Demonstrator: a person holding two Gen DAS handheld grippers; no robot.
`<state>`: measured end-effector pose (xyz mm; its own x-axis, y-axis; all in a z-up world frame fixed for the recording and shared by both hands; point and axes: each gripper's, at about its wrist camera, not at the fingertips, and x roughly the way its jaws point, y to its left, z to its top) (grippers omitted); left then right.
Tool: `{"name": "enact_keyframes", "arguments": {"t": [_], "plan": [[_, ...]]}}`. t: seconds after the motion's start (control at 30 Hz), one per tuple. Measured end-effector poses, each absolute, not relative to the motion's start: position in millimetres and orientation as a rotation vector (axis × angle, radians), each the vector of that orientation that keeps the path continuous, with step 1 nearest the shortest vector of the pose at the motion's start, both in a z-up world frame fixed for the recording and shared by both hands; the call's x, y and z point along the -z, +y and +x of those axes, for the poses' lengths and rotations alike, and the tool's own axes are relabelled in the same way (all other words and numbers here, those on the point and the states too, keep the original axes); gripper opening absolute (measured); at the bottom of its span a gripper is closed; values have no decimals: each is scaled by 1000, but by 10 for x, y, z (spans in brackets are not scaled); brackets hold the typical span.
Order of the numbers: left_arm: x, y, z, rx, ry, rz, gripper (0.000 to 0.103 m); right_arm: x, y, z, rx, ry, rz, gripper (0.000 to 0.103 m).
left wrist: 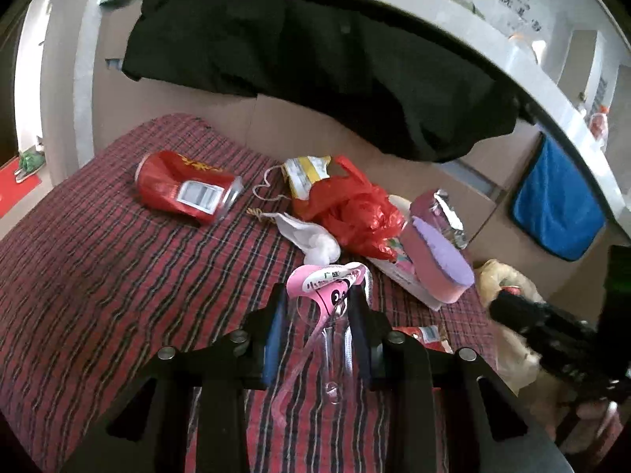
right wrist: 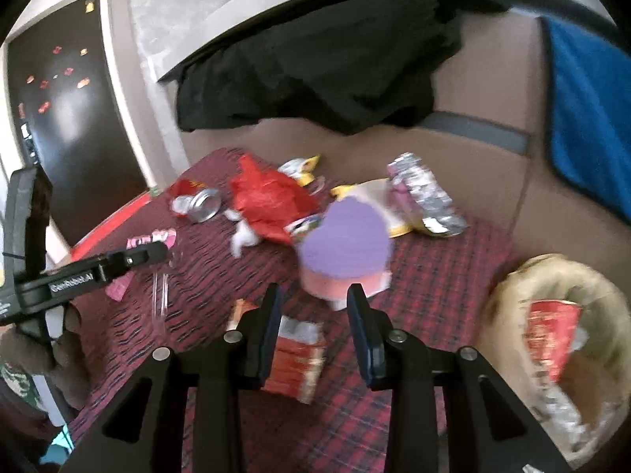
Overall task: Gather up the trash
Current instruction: 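Grasp the pink heart-shaped snack package with the left gripper, then grasp the red-and-white snack wrapper with the right gripper while the left holds the package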
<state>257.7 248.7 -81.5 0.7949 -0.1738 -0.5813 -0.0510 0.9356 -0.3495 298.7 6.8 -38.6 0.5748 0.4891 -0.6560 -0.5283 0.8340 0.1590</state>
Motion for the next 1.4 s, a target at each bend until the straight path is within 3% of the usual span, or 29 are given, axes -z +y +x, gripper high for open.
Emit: {"name": "enact_keyframes", "arguments": {"t": [0.43,0.67,0.83,1.17,1.2,1.33,1.4], "plan": [[850,2715,2285,104,661,-442,31,707,574,2848,-778,780,-334,32],[845,2748,2238,97,665,-462,31,890,297,3172,-694,842,-188,32],[837,2748,2236,95,672,-472,31,974,177,3245,-709,901,-86,39],[850,2639,2248,110,682,-472,31,990,452,3083,-699,883,-284,55],[851,2639,2247,109,683,-470,31,994,483,3075,-695,879,-306,52],[816,2631,2219,108,685,-463,31,957,498,3071,-673,885,-311,19],[784,2633,2204,107,678,-451,31,915,475,3037,-665,864,-304,17]]}}
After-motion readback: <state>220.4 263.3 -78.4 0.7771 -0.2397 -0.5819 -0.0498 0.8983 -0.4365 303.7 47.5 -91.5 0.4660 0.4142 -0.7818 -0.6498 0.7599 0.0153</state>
